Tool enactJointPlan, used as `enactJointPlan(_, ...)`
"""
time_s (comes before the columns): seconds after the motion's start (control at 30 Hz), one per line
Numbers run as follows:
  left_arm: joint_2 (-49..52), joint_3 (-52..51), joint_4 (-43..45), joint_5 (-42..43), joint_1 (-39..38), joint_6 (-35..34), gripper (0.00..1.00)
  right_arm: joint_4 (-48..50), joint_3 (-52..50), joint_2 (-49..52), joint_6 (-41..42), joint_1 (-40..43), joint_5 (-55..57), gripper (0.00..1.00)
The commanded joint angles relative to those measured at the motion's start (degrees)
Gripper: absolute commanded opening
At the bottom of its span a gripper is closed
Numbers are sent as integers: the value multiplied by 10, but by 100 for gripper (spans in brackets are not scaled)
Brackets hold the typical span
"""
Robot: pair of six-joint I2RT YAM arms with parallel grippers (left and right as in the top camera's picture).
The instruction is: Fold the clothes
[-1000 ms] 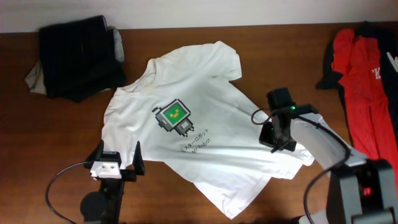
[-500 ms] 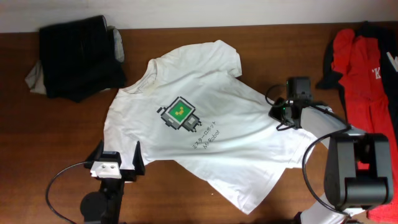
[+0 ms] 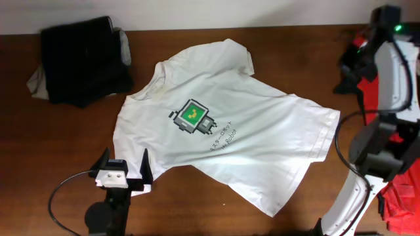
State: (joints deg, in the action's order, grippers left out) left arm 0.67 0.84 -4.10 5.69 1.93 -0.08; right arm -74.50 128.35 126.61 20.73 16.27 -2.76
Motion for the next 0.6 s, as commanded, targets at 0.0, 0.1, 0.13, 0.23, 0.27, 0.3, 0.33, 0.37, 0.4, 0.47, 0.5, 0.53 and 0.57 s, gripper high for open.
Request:
enactJointPlan(0.0,-3,-3,0,0,1,1,99,-85,76,-49,-3,-22,-63,4)
enactJointPlan(0.1,-3,-3,0,0,1,1,99,-198,82,-130,23,-71,-97,4)
enactJointPlan(0.13,-3,-3,0,0,1,1,99,-214,82,-151,28,-90,-96,4)
enactJointPlan(0.23,-3,-3,0,0,1,1,99,-228,76,-230,57,-158,-80,4)
enactJointPlan(0.27,-3,-3,0,0,1,1,99,-228,76,-266,57,-201,-65,4)
enactJointPlan(0.3,-3,-3,0,0,1,1,99,-228,73,-283,57,-230,-53,12)
enactJointPlan(0.33,-3,-3,0,0,1,1,99,-228,49,-311,57,-284,-18,25)
enactJointPlan(0.37,-3,-3,0,0,1,1,99,-228,15,-327,60,-315,-2,34)
enactJointPlan(0.4,-3,-3,0,0,1,1,99,-228,-49,-346,68,-349,5,50)
enactJointPlan(0.47,-3,-3,0,0,1,1,99,-228,-141,-356,68,-375,16,73)
enactJointPlan(0.5,-3,-3,0,0,1,1,99,-228,-205,-356,68,-382,27,75)
enactJointPlan(0.53,-3,-3,0,0,1,1,99,-216,-294,-355,68,-384,26,75)
enactJointPlan(0.57,-3,-3,0,0,1,1,99,-193,-380,-355,68,-384,20,75)
